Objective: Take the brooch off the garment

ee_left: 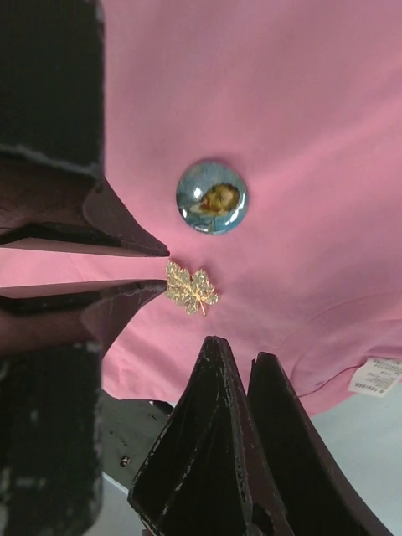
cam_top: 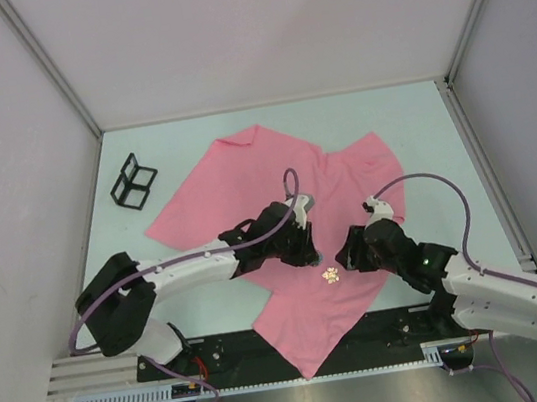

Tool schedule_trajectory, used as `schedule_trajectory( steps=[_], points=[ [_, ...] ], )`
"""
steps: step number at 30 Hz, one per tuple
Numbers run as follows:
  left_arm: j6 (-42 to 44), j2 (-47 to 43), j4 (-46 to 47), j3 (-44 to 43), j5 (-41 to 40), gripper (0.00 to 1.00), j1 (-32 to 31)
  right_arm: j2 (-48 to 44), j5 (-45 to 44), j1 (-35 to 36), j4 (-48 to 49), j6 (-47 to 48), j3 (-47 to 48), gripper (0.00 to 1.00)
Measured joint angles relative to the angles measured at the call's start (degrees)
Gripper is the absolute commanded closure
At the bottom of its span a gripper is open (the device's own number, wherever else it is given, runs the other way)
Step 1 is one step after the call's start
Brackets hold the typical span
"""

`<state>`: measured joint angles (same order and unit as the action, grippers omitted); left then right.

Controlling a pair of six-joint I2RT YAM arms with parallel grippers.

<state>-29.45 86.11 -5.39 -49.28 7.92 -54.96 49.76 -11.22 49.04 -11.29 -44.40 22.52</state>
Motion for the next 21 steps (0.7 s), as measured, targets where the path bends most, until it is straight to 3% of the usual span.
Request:
schedule_trajectory(
  steps=[7,21],
  points=[
    [-2.91,4.48,5.64,1.14,1.97,0.85,-2.16,-6.49,3.28,0.0,-0.31,-2.58,-6.43,0.54],
    [-5.62,9.7,11.56,2.45,4.87,0.96,-2.45,-1.16,5.75,0.02,5.16,-3.63,-7.69,0.58]
  ],
)
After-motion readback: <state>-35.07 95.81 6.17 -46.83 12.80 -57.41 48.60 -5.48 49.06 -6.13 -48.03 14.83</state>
